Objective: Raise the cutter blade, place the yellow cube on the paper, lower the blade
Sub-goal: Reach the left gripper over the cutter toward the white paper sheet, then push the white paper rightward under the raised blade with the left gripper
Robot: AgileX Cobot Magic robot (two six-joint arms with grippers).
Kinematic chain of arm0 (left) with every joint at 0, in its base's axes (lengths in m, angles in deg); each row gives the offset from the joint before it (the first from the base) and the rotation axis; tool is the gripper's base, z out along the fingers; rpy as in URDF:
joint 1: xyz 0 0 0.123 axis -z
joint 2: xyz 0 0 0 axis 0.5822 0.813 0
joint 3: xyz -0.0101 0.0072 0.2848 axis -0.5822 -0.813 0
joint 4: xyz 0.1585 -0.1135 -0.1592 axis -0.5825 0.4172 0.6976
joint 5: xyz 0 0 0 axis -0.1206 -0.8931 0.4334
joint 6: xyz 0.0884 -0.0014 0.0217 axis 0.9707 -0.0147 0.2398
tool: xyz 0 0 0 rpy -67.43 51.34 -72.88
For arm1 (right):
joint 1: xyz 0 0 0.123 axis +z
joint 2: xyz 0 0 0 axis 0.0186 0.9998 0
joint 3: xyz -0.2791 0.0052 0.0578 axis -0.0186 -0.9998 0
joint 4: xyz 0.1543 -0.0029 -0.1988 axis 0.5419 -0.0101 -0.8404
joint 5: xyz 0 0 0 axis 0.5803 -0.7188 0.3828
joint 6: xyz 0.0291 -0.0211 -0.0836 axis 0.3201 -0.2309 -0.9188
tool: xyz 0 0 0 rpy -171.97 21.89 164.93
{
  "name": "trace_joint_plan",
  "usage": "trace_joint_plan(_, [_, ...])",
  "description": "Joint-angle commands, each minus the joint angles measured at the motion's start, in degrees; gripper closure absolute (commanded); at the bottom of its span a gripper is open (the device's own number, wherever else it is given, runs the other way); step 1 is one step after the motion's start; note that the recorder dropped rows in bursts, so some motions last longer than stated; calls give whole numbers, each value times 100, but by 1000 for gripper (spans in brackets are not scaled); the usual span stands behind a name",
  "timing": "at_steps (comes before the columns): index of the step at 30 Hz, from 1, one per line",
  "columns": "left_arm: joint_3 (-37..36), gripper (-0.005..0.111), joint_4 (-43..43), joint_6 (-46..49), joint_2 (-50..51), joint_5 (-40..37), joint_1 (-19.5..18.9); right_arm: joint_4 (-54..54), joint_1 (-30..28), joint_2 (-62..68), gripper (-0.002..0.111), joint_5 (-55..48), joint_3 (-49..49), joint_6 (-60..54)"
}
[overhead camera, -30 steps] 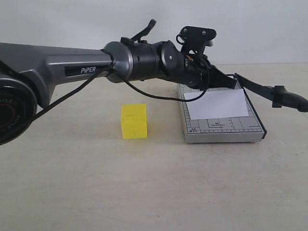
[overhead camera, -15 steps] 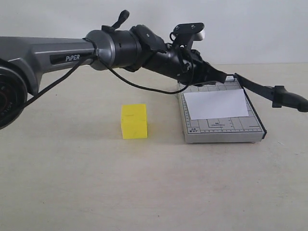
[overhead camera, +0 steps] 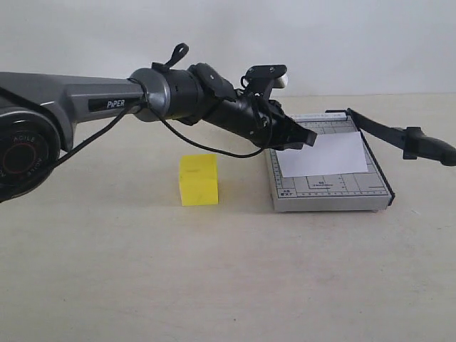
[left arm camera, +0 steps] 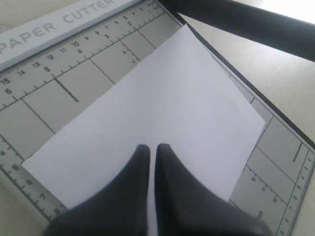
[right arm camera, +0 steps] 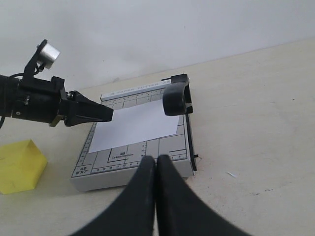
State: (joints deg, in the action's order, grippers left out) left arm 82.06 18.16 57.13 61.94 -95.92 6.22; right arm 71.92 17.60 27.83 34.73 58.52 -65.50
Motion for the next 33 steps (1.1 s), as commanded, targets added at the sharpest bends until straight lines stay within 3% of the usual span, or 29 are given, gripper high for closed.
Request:
trace_joint_plan(1, [39,102,55,20,-20,20,0,-33,7,-9,107,70,-24,-15])
trace_joint_plan(19, [39,102,386,86,232,138,0,-33,7,-9,107,70,-24,-15])
trace_joint_plan(33, [105,102,1000,516,484,473,218,-33,7,-9,107,70,-24,-15])
